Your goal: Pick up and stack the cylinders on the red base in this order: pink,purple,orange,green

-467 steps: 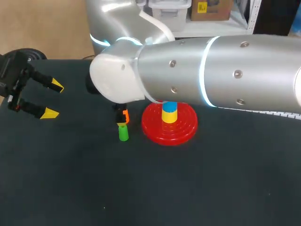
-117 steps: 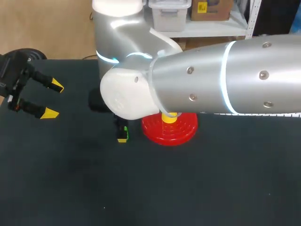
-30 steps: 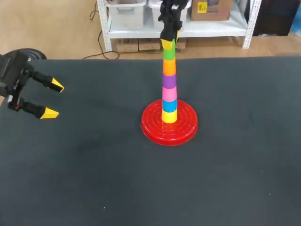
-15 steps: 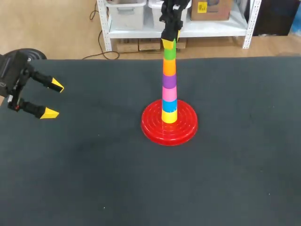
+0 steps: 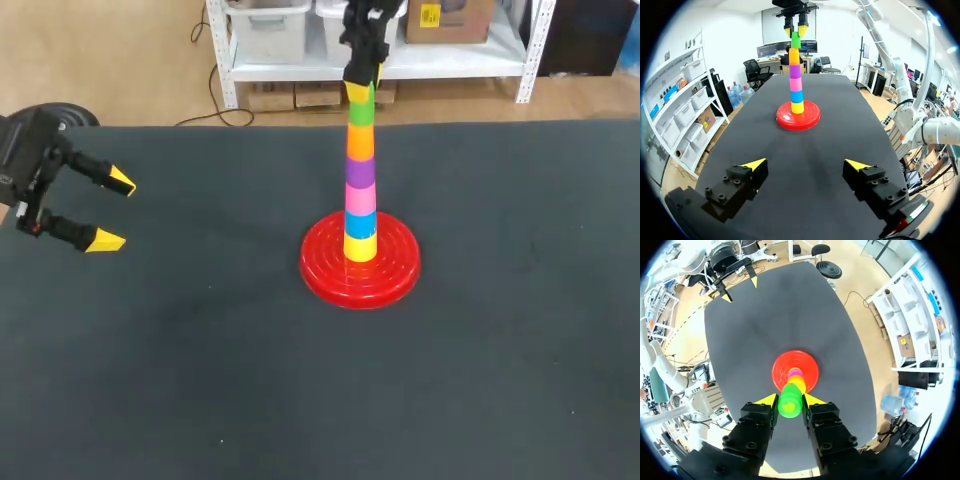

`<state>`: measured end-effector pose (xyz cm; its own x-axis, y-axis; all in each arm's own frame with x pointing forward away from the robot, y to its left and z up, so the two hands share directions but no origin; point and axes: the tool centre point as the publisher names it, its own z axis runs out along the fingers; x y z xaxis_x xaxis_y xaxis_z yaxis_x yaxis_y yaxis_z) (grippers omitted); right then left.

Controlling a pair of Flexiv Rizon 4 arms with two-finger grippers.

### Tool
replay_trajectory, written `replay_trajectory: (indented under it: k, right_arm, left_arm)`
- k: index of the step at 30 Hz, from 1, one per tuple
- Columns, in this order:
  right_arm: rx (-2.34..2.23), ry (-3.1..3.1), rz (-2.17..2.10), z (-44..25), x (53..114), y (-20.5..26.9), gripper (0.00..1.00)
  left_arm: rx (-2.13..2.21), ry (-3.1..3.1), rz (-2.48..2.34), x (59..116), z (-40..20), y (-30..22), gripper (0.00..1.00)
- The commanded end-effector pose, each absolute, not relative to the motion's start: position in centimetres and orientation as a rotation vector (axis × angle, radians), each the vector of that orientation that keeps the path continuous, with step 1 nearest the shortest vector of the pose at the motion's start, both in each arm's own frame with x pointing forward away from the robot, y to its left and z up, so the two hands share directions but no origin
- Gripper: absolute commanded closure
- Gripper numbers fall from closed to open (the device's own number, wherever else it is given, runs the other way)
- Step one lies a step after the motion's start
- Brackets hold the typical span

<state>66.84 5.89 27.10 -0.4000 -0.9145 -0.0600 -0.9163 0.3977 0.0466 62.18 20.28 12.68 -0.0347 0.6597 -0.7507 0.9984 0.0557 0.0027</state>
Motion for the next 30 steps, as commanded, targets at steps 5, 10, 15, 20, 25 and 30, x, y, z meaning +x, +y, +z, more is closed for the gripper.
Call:
replay_trajectory:
  k: [5, 10, 15, 20, 25, 30]
  right_arm:
    - [-1.717, 2.604, 0.11, 27.1, 66.9, 6.2, 1.0]
    - [-1.726, 2.612, 0.112, 26.8, 66.9, 6.4, 1.0]
    - [-1.721, 2.619, 0.114, 26.8, 66.9, 6.2, 1.0]
    - [-1.714, 2.622, 0.12, 26.7, 66.9, 6.1, 1.0]
    - [-1.725, 2.632, 0.138, 26.1, 67.0, 6.3, 1.0]
    - [-1.722, 2.638, 0.156, 25.7, 67.1, 6.1, 1.0]
  left_arm:
    - [1.662, 1.751, -0.748, 62.1, 12.6, 20.4, 0.0]
    - [1.662, 1.751, -0.748, 62.1, 12.6, 20.4, 0.0]
    - [1.662, 1.751, -0.748, 62.1, 12.6, 20.4, 0.0]
    - [1.662, 1.751, -0.748, 62.1, 12.6, 20.4, 0.0]
    - [1.662, 1.751, -0.748, 62.1, 12.6, 20.4, 0.0]
    - [1.662, 1.751, -0.748, 62.1, 12.6, 20.4, 0.0]
